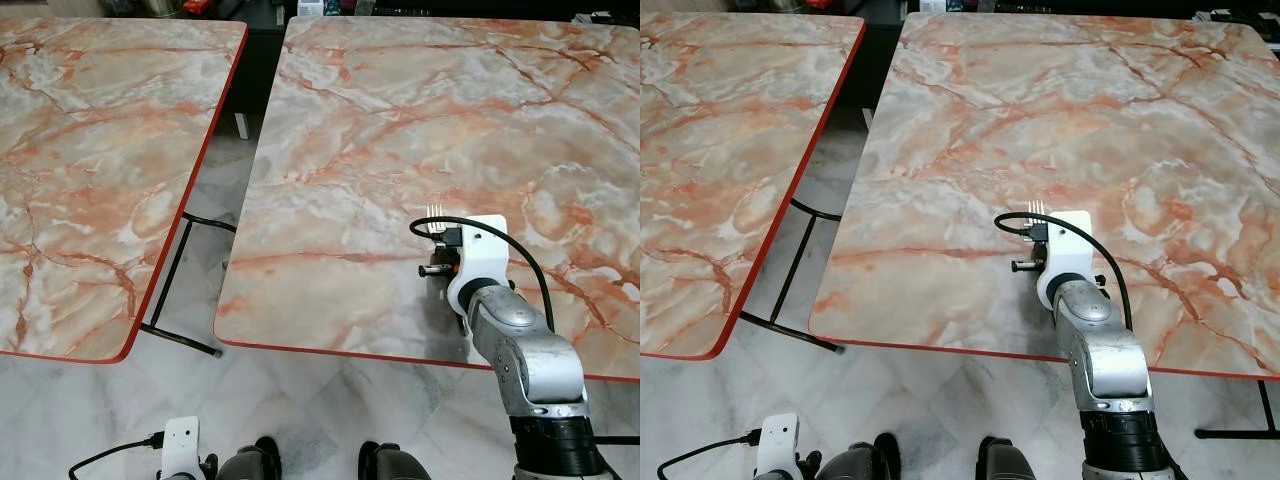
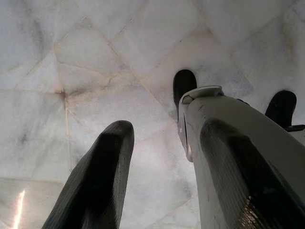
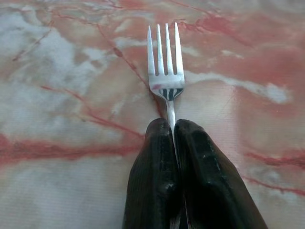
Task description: Setting the table
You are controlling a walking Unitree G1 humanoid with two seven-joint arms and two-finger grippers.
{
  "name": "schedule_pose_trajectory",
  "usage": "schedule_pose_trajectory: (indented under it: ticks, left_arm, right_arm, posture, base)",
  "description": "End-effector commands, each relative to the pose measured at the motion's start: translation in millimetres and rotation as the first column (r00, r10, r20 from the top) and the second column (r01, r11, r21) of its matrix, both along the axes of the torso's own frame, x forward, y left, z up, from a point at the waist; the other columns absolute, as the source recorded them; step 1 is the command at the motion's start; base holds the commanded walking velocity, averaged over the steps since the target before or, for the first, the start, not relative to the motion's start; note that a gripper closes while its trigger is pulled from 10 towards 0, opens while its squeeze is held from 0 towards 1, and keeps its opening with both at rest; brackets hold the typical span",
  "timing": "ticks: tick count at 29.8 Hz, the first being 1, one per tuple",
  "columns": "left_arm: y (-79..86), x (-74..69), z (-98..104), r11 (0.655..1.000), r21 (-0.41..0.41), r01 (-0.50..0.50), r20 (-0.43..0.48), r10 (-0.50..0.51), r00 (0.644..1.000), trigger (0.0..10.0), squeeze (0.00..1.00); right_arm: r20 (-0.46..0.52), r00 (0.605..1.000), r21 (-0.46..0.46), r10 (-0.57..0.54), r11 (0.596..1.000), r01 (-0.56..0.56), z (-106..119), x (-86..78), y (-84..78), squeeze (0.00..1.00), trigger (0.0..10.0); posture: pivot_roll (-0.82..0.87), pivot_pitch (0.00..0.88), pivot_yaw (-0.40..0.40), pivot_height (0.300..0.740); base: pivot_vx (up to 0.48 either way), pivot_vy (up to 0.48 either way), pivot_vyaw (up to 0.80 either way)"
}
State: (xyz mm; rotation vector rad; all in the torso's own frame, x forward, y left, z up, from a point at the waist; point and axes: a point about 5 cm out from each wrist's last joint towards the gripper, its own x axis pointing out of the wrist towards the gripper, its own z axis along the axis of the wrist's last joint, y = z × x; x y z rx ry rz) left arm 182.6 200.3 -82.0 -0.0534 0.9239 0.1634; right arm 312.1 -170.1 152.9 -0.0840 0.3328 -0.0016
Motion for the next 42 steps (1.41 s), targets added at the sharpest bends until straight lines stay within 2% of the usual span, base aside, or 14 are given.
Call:
schedule_pose_trajectory:
  ticks: [1, 4, 6, 7, 14, 26, 42]
  left_arm:
    - [-2.9, -24.5, -12.1, 1.0, -0.017, 0.011, -0.096, -0.012, 0.995, 10.0, 0.0]
    - [-1.9, -25.3, -12.2, 1.0, -0.016, 0.012, -0.097, -0.014, 0.995, 10.0, 0.0]
    - [-0.8, -26.1, -12.4, 1.0, -0.013, 0.015, -0.1, -0.016, 0.995, 10.0, 0.0]
    - [0.7, -27.4, -12.7, 1.0, -0.009, 0.019, -0.109, -0.02, 0.994, 10.0, 0.0]
    - [1.6, -27.4, -12.6, 1.0, -0.013, 0.002, -0.109, -0.003, 0.994, 10.0, 0.0]
    - [5.8, -32.2, -13.7, 1.0, -0.002, -0.004, -0.117, 0.004, 0.993, 10.0, 0.0]
    - [7.1, -28.9, -12.1, 1.0, 0.015, -0.002, -0.103, 0.004, 0.995, 10.0, 0.0]
  right_arm:
    - [0.022, 1.0, -0.008, -0.004, 1.0, 0.004, 1.1, -3.0, 0.5, 0.0, 10.0]
    - [0.069, 0.998, -0.003, -0.007, 1.0, 0.007, 8.3, -3.2, 1.5, 0.0, 10.0]
    - [0.164, 0.986, -0.011, 0.013, 1.0, -0.012, 24.8, -0.3, 5.9, 0.0, 10.0]
    - [0.249, 0.968, -0.001, 0.035, 0.999, -0.036, 39.7, 3.2, 11.9, 0.0, 10.0]
    - [0.353, 0.934, 0.01, 0.049, 0.998, -0.056, 58.9, 11.9, 18.6, 0.0, 10.0]
    - [0.417, 0.907, 0.015, 0.061, 0.997, -0.073, 70.4, 20.4, 24.6, 0.0, 10.0]
    - [0.422, 0.906, 0.026, 0.045, 0.998, -0.061, 66.2, 26.2, 26.2, 0.0, 10.0]
  posture:
    - [-0.06, 0.198, -0.015, 0.711]
    - [-0.06, 0.192, -0.013, 0.711]
    - [-0.05, 0.187, -0.008, 0.711]
    - [-0.05, 0.181, -0.001, 0.711]
    - [-0.03, 0.174, -0.012, 0.711]
    - [-0.02, 0.171, -0.012, 0.711]
    - [-0.01, 0.135, -0.005, 0.711]
  base:
    - [0.0, 0.0, 0.0]
    - [0.0, 0.0, 0.0]
    - [0.0, 0.0, 0.0]
    - [0.0, 0.0, 0.0]
    - [0.0, 0.0, 0.0]
    - [0.0, 0.44, 0.0]
    - [0.0, 0.48, 0.0]
